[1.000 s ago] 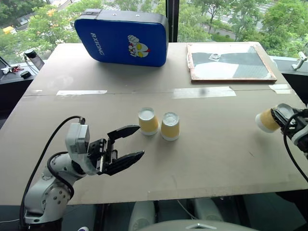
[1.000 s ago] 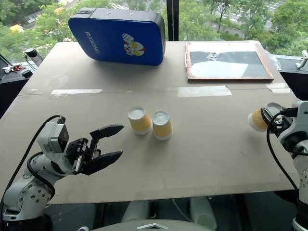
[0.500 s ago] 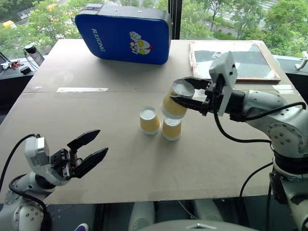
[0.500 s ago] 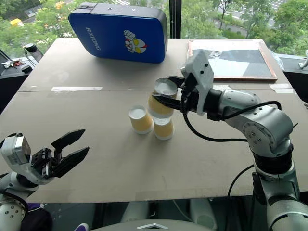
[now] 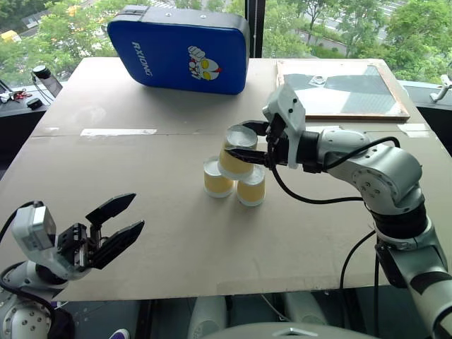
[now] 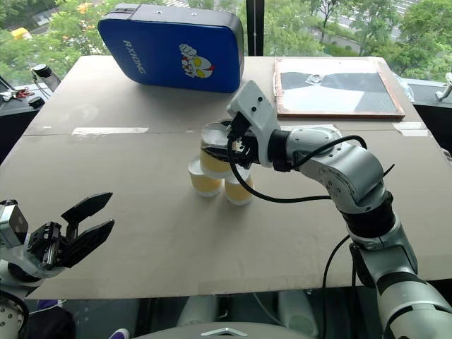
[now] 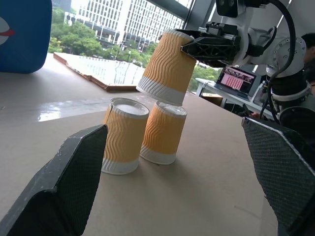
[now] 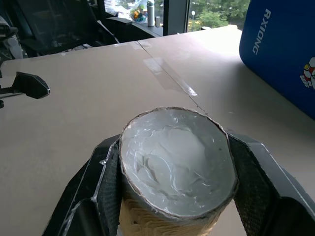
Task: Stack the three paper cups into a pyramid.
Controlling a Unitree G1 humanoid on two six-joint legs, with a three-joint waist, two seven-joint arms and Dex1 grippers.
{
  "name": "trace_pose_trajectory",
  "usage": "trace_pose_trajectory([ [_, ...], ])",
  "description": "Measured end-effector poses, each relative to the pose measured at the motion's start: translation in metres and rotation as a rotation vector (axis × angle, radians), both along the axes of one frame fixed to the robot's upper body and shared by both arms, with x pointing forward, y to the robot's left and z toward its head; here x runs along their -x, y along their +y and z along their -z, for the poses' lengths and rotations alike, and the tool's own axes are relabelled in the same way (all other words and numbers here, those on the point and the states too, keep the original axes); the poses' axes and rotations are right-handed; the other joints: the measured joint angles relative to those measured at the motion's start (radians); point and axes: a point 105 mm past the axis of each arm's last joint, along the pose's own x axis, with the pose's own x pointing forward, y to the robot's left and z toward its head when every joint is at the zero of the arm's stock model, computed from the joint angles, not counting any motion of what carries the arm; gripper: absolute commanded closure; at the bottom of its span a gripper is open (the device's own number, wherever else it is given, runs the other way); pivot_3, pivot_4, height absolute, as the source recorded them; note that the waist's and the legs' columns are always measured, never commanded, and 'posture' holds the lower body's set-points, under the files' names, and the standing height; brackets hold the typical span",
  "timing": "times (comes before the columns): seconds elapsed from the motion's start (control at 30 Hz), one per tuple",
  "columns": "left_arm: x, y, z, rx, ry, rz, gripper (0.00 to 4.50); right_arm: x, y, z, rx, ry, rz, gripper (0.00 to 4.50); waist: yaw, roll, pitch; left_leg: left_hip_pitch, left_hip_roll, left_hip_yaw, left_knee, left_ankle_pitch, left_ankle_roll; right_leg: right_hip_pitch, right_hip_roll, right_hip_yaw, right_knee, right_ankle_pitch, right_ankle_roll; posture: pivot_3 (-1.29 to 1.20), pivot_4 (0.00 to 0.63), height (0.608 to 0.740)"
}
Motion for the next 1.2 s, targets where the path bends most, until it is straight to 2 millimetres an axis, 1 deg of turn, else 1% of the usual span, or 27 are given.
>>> trace_pose_trajectory([
  [0.1, -0.001, 0.0, 0.0, 0.002, -0.002, -0.001, 0.0, 0.0, 0.003, 0.003, 0.014, -0.003, -0.008, 2.25, 0.0, 0.0, 0.0, 0.0, 0.0, 0.0, 0.0, 0.0, 0.0, 0.0, 0.0, 0.0, 0.0, 0.0, 0.0, 0.0, 0.15, 0.74],
  [0.17, -0.001, 0.002, 0.001, 0.007, 0.0, -0.005, 0.0, 0.0, 0.004, 0.005, 0.019, 0.004, -0.02, 1.22, 0.0, 0.0, 0.0, 0.0, 0.0, 0.0, 0.0, 0.0, 0.0, 0.0, 0.0, 0.0, 0.0, 0.0, 0.0, 0.0, 0.15, 0.74],
  [0.2, -0.002, 0.002, 0.0, 0.008, -0.002, -0.004, 0.0, -0.001, 0.005, 0.007, 0.022, 0.005, -0.025, 0.84, 0.0, 0.0, 0.0, 0.0, 0.0, 0.0, 0.0, 0.0, 0.0, 0.0, 0.0, 0.0, 0.0, 0.0, 0.0, 0.0, 0.15, 0.74],
  [0.23, -0.002, 0.002, 0.0, 0.008, -0.006, -0.003, 0.0, 0.0, 0.006, 0.011, 0.031, 0.005, -0.034, 0.56, -0.001, 0.0, 0.0, 0.0, 0.0, 0.0, 0.0, 0.0, 0.0, 0.0, 0.0, 0.0, 0.0, 0.0, 0.0, 0.0, 0.15, 0.74],
  [0.27, -0.002, 0.001, 0.0, 0.009, -0.009, -0.001, 0.0, -0.001, 0.007, 0.014, 0.041, 0.004, -0.035, 0.05, -0.001, 0.0, 0.0, 0.0, 0.0, 0.0, 0.0, 0.0, 0.0, 0.0, 0.0, 0.0, 0.0, 0.0, 0.0, 0.0, 0.15, 0.74],
  [0.37, -0.002, 0.001, 0.0, 0.01, -0.009, 0.0, 0.0, -0.002, 0.003, 0.014, 0.046, -0.013, -0.03, 0.05, 0.0, 0.0, 0.0, 0.0, 0.0, 0.0, 0.0, 0.0, 0.0, 0.0, 0.0, 0.0, 0.0, 0.0, 0.0, 0.0, 0.15, 0.74],
  [0.57, -0.001, 0.001, 0.001, 0.012, -0.002, -0.001, 0.0, 0.004, -0.016, -0.008, 0.003, -0.118, -0.025, 0.05, 0.001, 0.0, 0.0, 0.0, 0.0, 0.0, 0.0, 0.0, 0.0, 0.0, 0.0, 0.0, 0.0, 0.0, 0.0, 0.0, 0.15, 0.74],
  [0.67, 0.0, 0.001, 0.002, 0.015, 0.003, -0.001, 0.0, 0.006, -0.027, -0.007, -0.004, -0.133, -0.015, 0.05, 0.001, 0.0, 0.0, 0.0, 0.0, 0.0, 0.0, 0.0, 0.0, 0.0, 0.0, 0.0, 0.0, 0.0, 0.0, 0.0, 0.15, 0.74],
  [0.8, 0.0, 0.0, 0.003, 0.018, 0.008, 0.008, 0.0, 0.009, -0.035, -0.008, -0.01, -0.159, -0.007, 0.05, -0.001, 0.0, 0.0, 0.0, 0.0, 0.0, 0.0, 0.0, 0.0, 0.0, 0.0, 0.0, 0.0, 0.0, 0.0, 0.0, 0.15, 0.74],
  [0.87, 0.001, -0.001, 0.003, 0.019, 0.013, 0.013, 0.0, 0.012, -0.044, -0.008, -0.025, -0.169, 0.006, 0.05, 0.002, 0.0, 0.0, 0.0, 0.0, 0.0, 0.0, 0.0, 0.0, 0.001, 0.0, 0.0, -0.001, 0.0, 0.0, 0.0, 0.15, 0.74],
  [1.0, 0.004, -0.004, 0.006, 0.016, 0.024, 0.021, 0.0, 0.019, -0.07, 0.003, -0.038, -0.14, 0.045, 0.05, 0.008, -0.001, 0.0, 0.0, 0.0, 0.0, 0.0, 0.0, 0.0, 0.001, 0.0, 0.0, -0.001, 0.0, 0.0, 0.0, 0.15, 0.74],
  [1.1, 0.002, -0.006, 0.01, 0.006, 0.048, 0.001, 0.0, 0.028, -0.093, 0.018, -0.044, -0.09, 0.078, 0.05, 0.01, -0.001, 0.0, 0.001, -0.001, 0.0, 0.001, 0.0, 0.0, 0.002, 0.0, 0.0, -0.001, 0.0, 0.0, 0.0, 0.15, 0.74],
  [1.13, 0.002, -0.008, 0.011, 0.003, 0.056, 0.001, 0.0, 0.032, -0.102, 0.023, -0.05, -0.074, 0.096, 0.05, 0.012, -0.001, -0.001, 0.001, -0.001, 0.0, 0.001, 0.0, 0.0, 0.003, 0.0, -0.001, -0.001, 0.0, 0.0, 0.0, 0.15, 0.74],
  [1.17, 0.002, -0.01, 0.014, -0.002, 0.08, 0.0, 0.0, 0.038, -0.117, 0.032, -0.058, -0.035, 0.131, 0.05, 0.014, -0.002, -0.001, 0.001, 0.0, 0.0, 0.001, 0.0, 0.0, 0.004, 0.0, -0.001, -0.001, 0.0, 0.0, 0.0, 0.15, 0.74],
  [1.2, 0.002, -0.01, 0.016, -0.005, 0.099, -0.007, 0.0, 0.04, -0.124, 0.037, -0.059, -0.012, 0.151, 0.05, 0.015, -0.002, -0.001, 0.002, 0.0, 0.0, 0.001, 0.0, 0.0, 0.004, 0.0, -0.001, -0.001, 0.0, 0.0, 0.0, 0.15, 0.74],
])
